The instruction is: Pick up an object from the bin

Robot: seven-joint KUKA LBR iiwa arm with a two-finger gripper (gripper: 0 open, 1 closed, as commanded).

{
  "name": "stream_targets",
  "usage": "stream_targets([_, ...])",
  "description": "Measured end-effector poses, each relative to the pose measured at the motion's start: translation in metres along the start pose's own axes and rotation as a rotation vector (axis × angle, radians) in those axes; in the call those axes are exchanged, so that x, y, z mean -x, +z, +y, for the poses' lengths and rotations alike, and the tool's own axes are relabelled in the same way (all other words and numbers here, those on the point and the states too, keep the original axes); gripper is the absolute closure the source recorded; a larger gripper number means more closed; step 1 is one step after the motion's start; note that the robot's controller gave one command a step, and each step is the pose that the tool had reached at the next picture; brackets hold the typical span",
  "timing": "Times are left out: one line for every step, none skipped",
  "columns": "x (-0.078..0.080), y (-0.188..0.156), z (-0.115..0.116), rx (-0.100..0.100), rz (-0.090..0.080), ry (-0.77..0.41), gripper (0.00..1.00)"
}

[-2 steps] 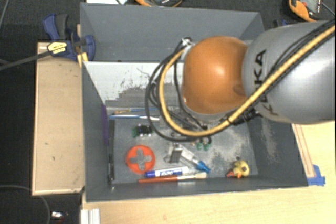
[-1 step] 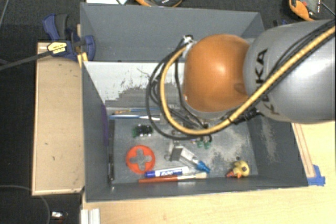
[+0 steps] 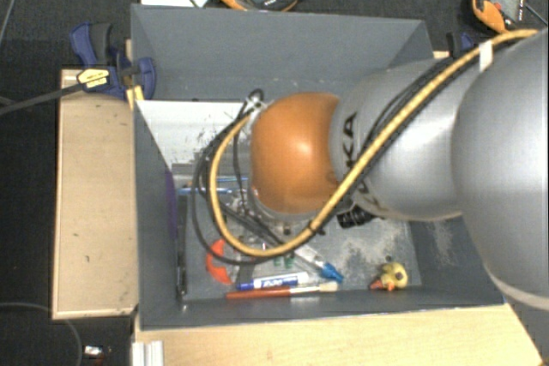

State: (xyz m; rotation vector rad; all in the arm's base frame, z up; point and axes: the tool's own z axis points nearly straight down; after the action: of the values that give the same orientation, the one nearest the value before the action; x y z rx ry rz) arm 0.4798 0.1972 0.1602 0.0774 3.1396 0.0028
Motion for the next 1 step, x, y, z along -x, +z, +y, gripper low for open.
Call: stream_targets([0.0017,0.0078,0.0089,-0.001,-0.009,-0.06,0.0])
